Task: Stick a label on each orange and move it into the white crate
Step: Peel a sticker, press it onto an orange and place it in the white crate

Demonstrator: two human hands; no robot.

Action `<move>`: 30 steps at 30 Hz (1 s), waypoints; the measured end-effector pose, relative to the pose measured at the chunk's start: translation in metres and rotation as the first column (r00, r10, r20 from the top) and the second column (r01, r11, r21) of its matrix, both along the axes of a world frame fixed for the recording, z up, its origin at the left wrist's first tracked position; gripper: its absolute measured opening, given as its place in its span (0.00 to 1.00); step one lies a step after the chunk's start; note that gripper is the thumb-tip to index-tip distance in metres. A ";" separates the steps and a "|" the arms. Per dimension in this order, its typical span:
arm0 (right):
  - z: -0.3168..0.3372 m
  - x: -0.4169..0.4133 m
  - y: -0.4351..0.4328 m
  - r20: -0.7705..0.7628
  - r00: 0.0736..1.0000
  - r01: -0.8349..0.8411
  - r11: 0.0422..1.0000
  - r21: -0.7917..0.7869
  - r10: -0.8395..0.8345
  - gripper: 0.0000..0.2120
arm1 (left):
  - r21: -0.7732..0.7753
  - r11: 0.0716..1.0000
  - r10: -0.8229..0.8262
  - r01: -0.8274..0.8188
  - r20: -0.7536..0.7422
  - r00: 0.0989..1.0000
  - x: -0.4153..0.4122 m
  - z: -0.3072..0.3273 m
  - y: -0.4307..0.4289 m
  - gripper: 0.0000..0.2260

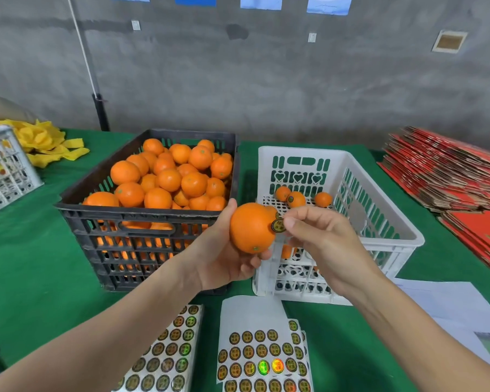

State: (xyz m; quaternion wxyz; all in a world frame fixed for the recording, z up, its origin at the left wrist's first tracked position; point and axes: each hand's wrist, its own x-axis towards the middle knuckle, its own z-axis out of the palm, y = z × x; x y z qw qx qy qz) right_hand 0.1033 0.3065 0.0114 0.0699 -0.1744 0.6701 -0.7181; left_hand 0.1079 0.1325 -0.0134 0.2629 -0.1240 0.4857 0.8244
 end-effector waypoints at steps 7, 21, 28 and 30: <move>-0.006 -0.003 -0.012 0.056 0.998 0.034 0.994 0.104 -0.040 0.11 | -0.116 0.992 0.053 -0.055 -0.020 0.998 -0.008 -0.003 0.006 0.35; -0.002 -0.020 -0.014 0.088 0.995 0.043 0.997 -0.070 -0.036 0.09 | 0.317 0.933 0.168 -0.173 0.046 0.985 -0.018 -0.003 0.004 0.32; -0.003 -0.026 -0.016 0.073 0.994 0.090 0.990 -0.108 -0.083 0.08 | 0.348 0.913 0.200 -0.212 0.070 0.977 -0.025 -0.004 0.014 0.32; -0.003 -0.027 -0.015 0.095 0.990 0.111 0.987 -0.118 -0.100 0.08 | 0.395 0.884 0.246 -0.251 0.063 0.967 -0.027 -0.003 0.013 0.30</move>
